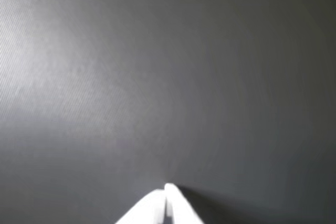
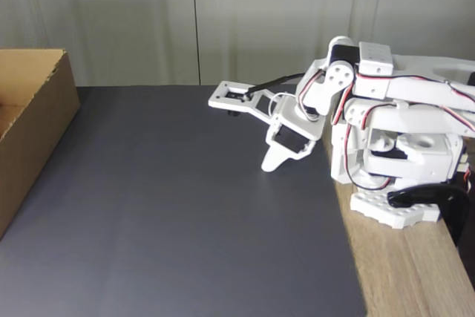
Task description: Grasp a ball and put it in the box.
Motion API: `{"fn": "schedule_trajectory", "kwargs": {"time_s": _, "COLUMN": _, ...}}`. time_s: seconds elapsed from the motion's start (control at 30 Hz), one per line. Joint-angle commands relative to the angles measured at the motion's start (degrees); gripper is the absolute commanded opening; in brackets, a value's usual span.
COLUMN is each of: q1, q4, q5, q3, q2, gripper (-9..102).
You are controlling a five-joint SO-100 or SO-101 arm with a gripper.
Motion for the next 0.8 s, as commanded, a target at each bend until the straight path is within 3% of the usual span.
{"fn": "schedule_trajectory", "kwargs": {"time_s": 0.0, "q1": 0.0, "q4": 3.8, "q5": 0.9, "q3": -0.2, "q2": -0.5, "gripper": 0}}
{"fn": "schedule_trajectory", "kwargs": {"time_s": 0.77, "q1": 0.4, "q4": 4.9, "q5": -0.7, "q3": -0.2, "q2": -0.6, "gripper": 1}}
